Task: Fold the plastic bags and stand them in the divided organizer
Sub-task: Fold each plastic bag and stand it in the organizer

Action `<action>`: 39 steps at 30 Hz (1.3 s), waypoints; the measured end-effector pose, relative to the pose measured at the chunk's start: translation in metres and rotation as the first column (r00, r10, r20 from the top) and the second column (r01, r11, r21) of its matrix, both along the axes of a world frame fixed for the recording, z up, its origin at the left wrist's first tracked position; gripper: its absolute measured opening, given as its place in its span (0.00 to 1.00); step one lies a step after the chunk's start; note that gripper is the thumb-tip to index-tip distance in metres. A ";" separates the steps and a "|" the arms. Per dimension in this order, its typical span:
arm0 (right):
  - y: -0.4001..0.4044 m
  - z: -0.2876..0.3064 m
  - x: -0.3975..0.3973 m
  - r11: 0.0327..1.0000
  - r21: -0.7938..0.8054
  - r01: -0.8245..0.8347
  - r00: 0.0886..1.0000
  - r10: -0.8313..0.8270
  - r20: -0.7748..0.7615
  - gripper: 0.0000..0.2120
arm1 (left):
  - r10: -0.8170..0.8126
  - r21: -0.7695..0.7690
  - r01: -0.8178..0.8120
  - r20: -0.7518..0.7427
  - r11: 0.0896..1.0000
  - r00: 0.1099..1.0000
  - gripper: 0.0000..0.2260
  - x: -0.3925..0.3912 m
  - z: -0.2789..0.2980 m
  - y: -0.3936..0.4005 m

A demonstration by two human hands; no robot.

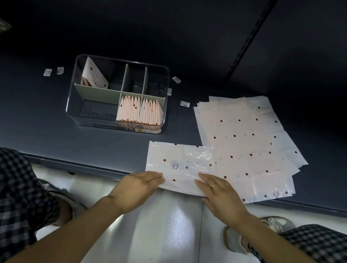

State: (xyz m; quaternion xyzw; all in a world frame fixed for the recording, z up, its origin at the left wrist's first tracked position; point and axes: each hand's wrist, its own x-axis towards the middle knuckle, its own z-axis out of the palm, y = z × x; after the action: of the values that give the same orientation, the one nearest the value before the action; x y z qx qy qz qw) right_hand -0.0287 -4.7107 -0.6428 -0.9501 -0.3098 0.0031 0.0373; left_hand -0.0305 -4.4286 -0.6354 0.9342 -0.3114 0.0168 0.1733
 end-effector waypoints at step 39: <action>0.069 0.008 0.041 0.739 0.331 0.586 0.801 -0.591 -0.098 0.14 | 0.160 0.368 -0.082 -0.187 0.926 0.969 0.40 0.027 -0.039 -0.027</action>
State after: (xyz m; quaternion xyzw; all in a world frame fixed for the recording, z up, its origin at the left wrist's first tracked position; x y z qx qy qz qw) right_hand 0.0122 -4.6415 -0.6346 -0.9772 0.0100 -0.0697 0.2001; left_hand -0.0036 -4.4555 -0.6740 0.9639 -0.2305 -0.1298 0.0314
